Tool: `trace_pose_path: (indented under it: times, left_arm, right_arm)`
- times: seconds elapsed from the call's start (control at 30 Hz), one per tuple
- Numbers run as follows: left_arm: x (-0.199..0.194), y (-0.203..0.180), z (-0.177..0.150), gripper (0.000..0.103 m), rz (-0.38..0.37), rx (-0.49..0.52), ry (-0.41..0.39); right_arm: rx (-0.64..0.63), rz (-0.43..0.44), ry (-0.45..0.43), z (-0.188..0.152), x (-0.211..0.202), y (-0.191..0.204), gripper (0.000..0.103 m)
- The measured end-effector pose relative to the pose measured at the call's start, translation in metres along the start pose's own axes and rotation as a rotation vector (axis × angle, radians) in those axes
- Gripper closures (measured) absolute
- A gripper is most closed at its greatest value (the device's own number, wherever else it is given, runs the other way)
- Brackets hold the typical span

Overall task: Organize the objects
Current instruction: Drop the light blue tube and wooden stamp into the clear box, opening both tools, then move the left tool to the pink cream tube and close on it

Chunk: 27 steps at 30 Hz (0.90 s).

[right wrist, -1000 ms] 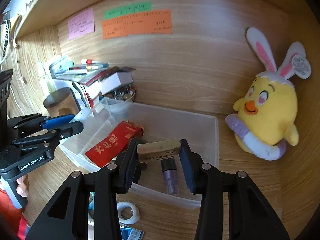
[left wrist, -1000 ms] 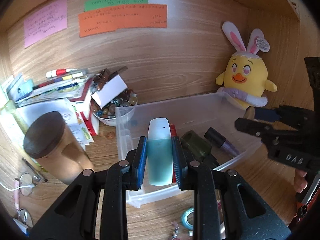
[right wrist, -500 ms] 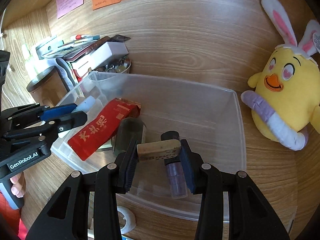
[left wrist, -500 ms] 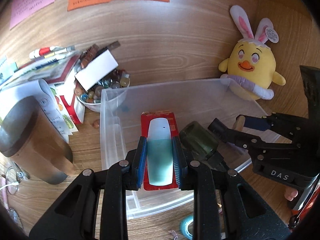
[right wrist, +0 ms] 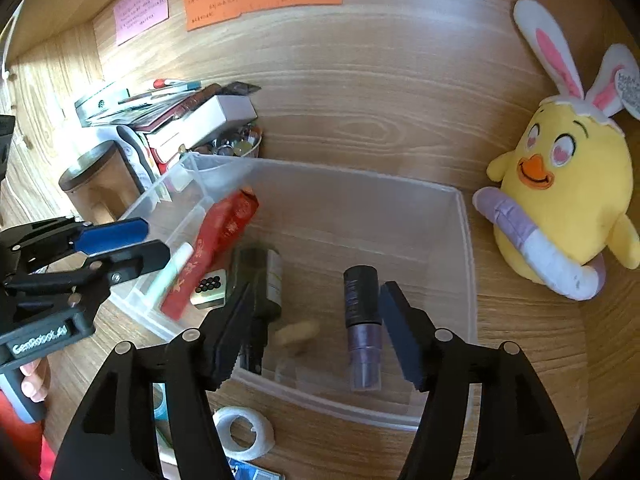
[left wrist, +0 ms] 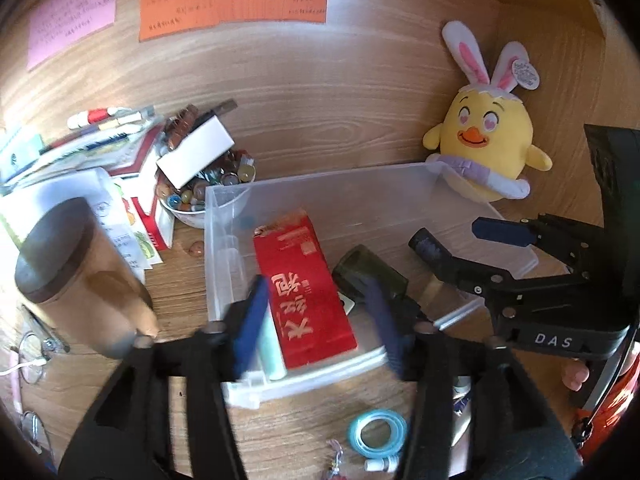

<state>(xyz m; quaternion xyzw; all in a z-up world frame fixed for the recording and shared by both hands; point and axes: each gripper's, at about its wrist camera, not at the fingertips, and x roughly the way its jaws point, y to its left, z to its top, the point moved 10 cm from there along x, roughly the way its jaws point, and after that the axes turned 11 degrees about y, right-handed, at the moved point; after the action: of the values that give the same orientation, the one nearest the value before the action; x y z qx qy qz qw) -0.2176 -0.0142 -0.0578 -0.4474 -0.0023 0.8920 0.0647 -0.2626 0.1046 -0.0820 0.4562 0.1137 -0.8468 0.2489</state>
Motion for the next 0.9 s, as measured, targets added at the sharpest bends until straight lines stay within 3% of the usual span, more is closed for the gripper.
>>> trace_pose_path:
  times: [0.33,0.9]
  left_arm:
    - [-0.035,-0.004,-0.033,0.021,0.034,0.039,-0.030]
    - [-0.044,-0.035,-0.118,0.020,-0.021,0.079,0.073]
  right_arm:
    - [-0.001,-0.010,-0.045,-0.020,-0.031,-0.004,0.032]
    - [0.007,0.015,-0.020,-0.097,-0.049,0.003,0.031]
